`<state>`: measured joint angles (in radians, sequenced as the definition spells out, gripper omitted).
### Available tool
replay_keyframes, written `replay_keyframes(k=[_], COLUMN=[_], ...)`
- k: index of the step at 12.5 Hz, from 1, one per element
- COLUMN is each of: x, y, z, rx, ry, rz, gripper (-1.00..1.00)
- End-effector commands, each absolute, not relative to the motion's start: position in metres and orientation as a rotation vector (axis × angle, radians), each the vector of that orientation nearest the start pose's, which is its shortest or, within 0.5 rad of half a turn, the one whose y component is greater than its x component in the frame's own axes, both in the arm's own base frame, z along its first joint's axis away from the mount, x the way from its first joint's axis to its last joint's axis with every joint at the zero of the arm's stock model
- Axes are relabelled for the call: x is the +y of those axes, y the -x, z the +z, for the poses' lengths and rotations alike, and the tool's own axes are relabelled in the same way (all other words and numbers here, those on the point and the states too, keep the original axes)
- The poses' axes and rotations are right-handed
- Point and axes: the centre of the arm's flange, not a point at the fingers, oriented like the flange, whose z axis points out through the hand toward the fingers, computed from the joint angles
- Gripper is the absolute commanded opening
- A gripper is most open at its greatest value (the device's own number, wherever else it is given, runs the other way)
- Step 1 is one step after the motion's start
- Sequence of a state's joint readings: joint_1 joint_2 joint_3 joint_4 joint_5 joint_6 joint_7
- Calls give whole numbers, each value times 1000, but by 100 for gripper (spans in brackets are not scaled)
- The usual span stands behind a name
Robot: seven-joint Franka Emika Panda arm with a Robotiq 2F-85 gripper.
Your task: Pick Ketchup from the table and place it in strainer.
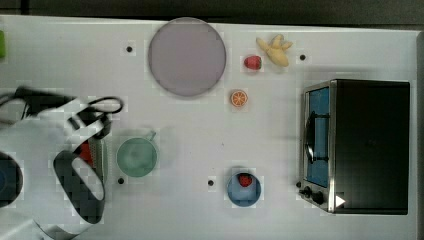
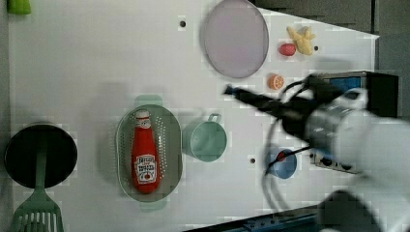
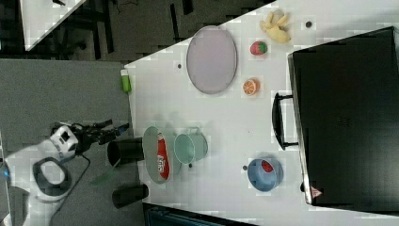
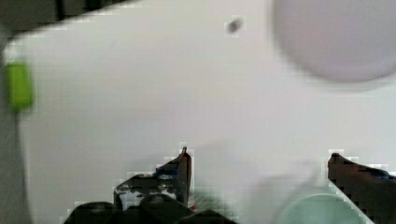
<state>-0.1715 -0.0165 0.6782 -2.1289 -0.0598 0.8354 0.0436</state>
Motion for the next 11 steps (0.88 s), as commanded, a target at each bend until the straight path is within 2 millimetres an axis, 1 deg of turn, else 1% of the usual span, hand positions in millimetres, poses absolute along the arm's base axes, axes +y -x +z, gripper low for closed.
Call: replay_keyframes(k=[1,3,5,6,7,9,11], x=[136,81,35,16,2,-20,-30], y=[-544,-546,-546,-545,-544,-541,-535], z=[480,512,542,554,564,575,576], rx=[883,1005,1082,1120,1137,1187,1266], ry=[2950,2979,2972,2962,2947,2917,2899], rz=[-324,-233,-161,-137,-121,-77,-11], gripper=[100,100,100,100,100,100,100])
